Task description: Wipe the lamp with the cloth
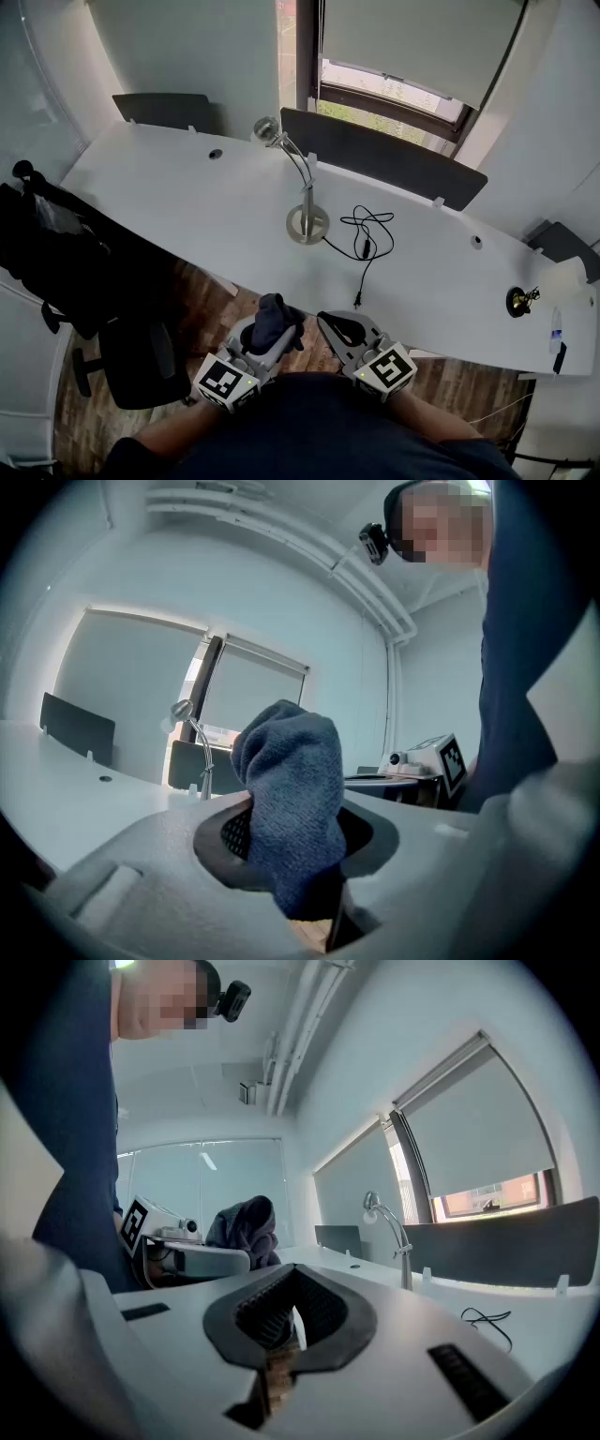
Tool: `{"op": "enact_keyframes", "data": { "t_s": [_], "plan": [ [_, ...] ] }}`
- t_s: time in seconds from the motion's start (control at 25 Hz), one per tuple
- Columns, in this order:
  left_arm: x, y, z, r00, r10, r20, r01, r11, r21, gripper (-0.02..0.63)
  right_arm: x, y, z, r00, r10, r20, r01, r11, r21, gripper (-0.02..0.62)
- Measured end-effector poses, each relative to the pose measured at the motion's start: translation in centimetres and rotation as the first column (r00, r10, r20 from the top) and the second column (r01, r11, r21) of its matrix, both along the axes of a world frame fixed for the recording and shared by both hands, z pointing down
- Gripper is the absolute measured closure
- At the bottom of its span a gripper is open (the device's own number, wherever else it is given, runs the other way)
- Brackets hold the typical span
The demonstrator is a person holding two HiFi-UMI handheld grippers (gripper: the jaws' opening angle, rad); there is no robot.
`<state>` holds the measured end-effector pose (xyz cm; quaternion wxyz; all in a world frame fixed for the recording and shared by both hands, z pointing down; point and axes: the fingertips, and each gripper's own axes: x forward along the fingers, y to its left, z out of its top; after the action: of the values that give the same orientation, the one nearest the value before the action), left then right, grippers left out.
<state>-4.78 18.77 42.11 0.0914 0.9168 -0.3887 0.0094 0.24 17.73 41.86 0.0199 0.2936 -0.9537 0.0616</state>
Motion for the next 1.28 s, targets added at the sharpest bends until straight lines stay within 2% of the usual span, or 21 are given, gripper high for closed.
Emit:
{"op": "enact_keyframes", "data": {
  "t_s": [0.24,0.68,0.88,1.08,1.28],
  "plan": [
    [-0.7,0.4,0.2,1.000,0.003,0.006,-0.003,1.000,0.013,0.476,-0.2,0.3,1.4,1.000,0.007,0.000,-0.007,1.000,-0.025,0.589],
    [-2.7,0.5,0.6,1.000,-0.002,-0.002,0.002,1.000,0.023,0.476,-2.2,0.1,0.8,1.000,-0.002,0.022,0.003,0.999,-0.034,0.588],
    [-3.4,-0.4,0.6,0.999,-0.025,-0.024,0.025,1.000,-0.010,0.476,-3.2,-0.2,0.4,0.999,-0.039,-0.006,0.039,0.999,0.021,0.588],
    [-3.8,-2.6,1.3,0.999,-0.038,-0.003,0.038,0.999,-0.013,0.476,-3.6,-2.2,0.7,0.998,-0.062,-0.012,0.062,0.998,0.029,0.588],
    [-5.4,-6.6,1.6,0.995,-0.094,0.042,0.096,0.995,-0.032,0.476,-4.8,-6.7,0.6,0.994,-0.102,0.036,0.101,0.994,0.034,0.588]
  ]
}}
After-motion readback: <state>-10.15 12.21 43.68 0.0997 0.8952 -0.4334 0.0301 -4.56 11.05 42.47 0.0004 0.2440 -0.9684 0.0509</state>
